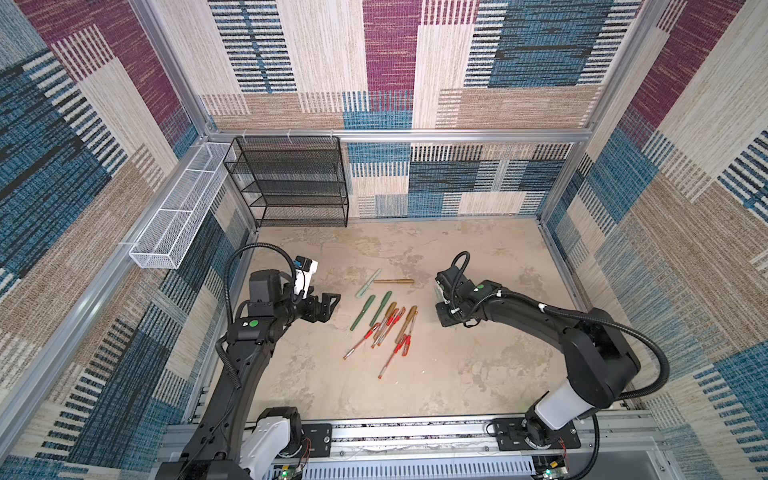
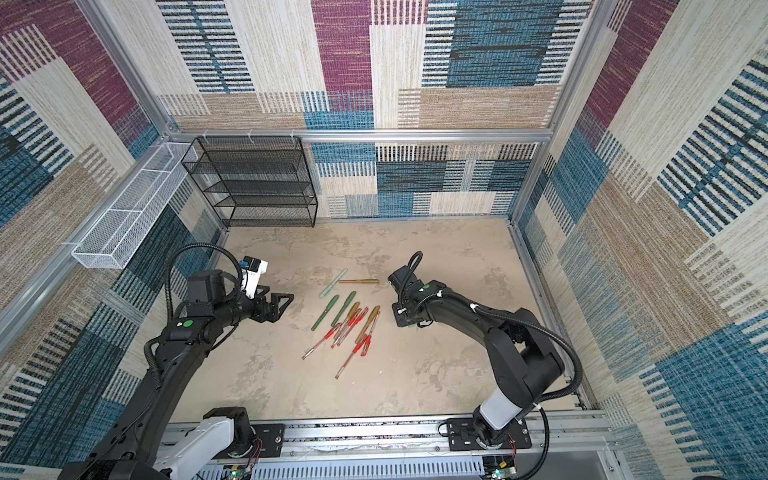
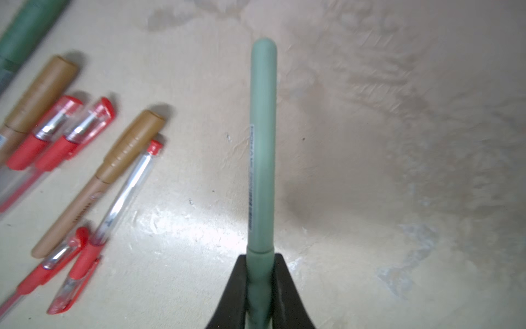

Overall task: Open the pen caps
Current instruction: 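Grasp the light-green pen by its end and lift it upright with the right gripper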

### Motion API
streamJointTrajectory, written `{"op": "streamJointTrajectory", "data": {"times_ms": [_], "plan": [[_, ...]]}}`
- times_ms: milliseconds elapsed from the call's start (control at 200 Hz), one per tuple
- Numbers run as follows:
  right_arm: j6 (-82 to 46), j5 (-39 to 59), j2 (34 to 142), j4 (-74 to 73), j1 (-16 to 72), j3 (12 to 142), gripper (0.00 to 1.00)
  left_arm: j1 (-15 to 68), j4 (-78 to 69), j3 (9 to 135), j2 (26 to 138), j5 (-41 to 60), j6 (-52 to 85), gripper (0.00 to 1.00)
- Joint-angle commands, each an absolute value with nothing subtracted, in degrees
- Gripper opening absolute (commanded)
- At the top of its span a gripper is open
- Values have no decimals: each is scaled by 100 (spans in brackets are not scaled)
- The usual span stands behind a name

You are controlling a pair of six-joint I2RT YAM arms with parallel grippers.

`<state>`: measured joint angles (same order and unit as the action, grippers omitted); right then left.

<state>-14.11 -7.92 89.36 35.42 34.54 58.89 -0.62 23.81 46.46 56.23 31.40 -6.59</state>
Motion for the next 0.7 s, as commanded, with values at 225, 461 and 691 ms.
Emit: {"op": "streamJointTrajectory", "data": {"times_ms": [225, 461, 691], "plan": [[20, -1254, 7227, 2190, 3472, 5765, 12, 2, 2655, 4980, 5607, 4270, -572, 92], [1797, -886, 6467, 1583, 3580, 5749, 12, 85, 3256, 6002, 5983, 4790, -550, 90], [3352, -637, 6133, 1116, 3947, 5589, 12, 240, 3776, 6826, 6372, 5046, -804, 89]]}}
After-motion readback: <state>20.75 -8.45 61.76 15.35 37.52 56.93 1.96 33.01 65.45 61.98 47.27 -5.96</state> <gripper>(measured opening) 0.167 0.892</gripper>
